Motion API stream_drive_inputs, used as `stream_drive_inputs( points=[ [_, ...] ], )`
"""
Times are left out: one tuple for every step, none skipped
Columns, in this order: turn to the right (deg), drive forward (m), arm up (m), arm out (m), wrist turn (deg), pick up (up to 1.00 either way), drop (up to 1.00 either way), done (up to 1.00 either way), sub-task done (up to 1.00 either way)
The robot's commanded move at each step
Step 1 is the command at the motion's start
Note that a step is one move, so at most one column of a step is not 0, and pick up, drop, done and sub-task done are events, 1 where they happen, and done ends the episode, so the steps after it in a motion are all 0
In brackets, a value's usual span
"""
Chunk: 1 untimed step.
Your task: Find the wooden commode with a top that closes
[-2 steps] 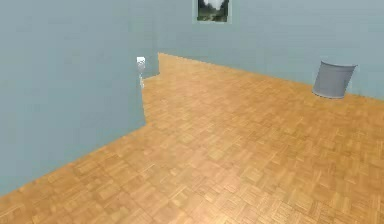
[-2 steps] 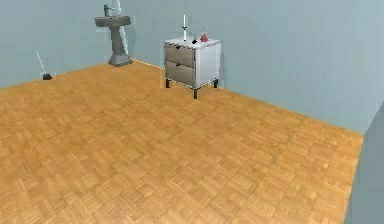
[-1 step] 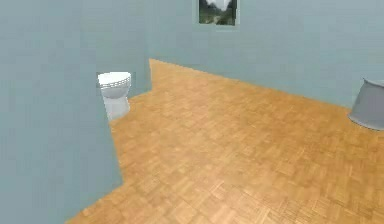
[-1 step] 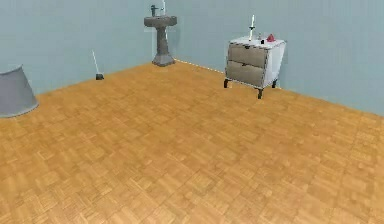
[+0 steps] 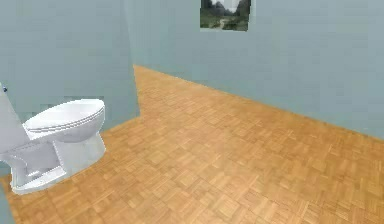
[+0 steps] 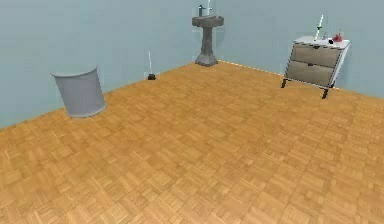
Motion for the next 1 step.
stream_drive_inputs(
  points=[
    [-9.0, 0.00, 0.00, 0.00, 0.0, 0.00, 0.00, 0.00, 0.00]
  ],
)
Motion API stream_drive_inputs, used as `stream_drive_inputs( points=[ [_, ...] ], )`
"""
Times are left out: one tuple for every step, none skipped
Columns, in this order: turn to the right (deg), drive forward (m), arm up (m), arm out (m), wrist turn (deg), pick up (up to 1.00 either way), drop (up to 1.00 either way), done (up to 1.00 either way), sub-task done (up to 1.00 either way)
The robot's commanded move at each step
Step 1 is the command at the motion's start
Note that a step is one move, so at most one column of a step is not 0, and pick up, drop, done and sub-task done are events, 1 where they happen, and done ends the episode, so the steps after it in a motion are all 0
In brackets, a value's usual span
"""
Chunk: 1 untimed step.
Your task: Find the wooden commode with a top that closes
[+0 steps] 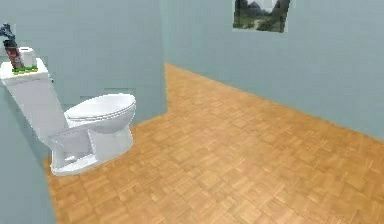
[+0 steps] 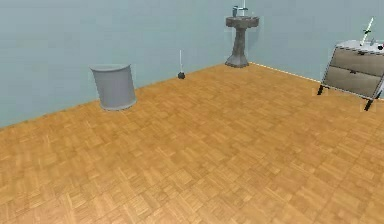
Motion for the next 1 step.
stream_drive_inputs(
  points=[
    [-3.0, 0.00, 0.00, 0.00, 0.0, 0.00, 0.00, 0.00, 0.00]
  ],
)
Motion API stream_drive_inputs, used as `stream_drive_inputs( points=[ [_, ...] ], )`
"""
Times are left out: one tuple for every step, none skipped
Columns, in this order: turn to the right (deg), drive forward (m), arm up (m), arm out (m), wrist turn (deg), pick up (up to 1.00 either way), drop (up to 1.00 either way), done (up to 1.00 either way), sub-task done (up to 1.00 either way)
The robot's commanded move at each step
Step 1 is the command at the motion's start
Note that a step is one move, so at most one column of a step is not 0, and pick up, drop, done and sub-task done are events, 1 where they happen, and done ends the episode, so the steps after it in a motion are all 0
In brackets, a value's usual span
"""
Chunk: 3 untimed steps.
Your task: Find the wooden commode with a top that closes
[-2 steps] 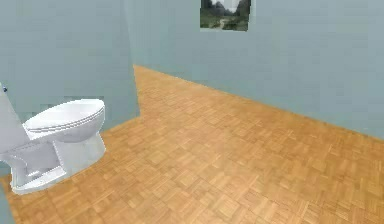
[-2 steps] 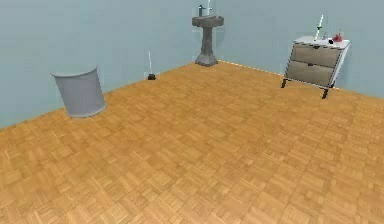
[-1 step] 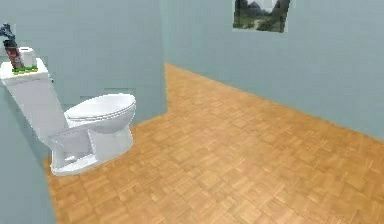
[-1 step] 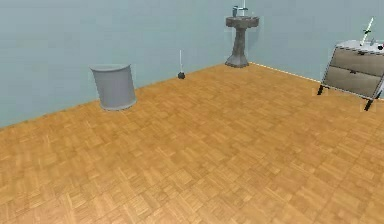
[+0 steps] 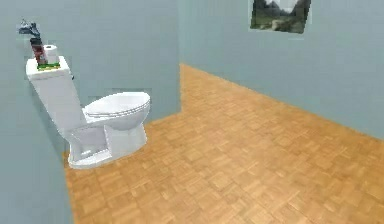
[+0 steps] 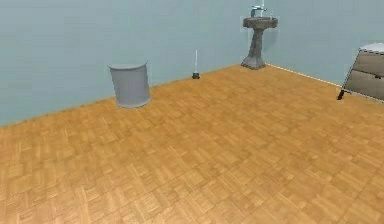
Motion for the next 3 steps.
stream_drive_inputs(
  points=[
    [0.0, 0.15, 0.00, 0.00, 0.0, 0.00, 0.00, 0.00, 0.00],
    [9.0, 0.00, 0.00, 0.00, 0.0, 0.00, 0.00, 0.00, 0.00],
    [3.0, 0.00, 0.00, 0.00, 0.0, 0.00, 0.00, 0.00, 0.00]
  ],
)
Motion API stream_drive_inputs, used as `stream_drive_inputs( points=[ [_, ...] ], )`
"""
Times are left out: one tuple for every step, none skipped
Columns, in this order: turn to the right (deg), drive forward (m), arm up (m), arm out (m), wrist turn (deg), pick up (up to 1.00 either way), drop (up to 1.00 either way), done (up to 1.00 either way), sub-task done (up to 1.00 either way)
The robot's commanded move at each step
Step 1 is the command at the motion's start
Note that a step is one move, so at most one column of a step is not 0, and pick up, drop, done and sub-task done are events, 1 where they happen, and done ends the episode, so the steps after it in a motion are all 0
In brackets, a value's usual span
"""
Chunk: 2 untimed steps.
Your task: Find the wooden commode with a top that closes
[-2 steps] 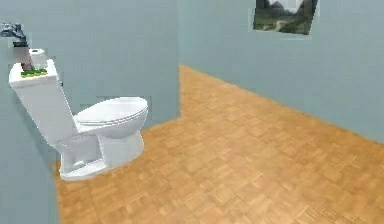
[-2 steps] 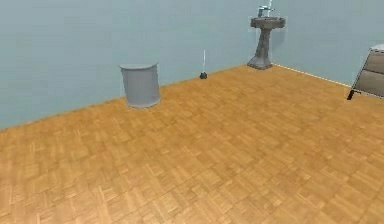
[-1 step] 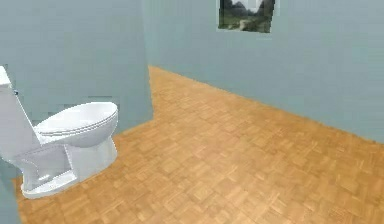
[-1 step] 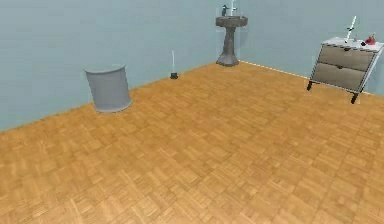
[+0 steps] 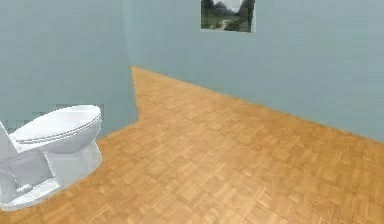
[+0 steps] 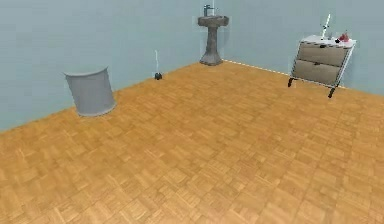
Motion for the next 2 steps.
stream_drive_inputs(
  points=[
    [0.0, 1.00, 0.00, 0.00, 0.0, 0.00, 0.00, 0.00, 0.00],
    [0.0, 1.00, 0.00, 0.00, 0.0, 0.00, 0.00, 0.00, 0.00]
  ],
)
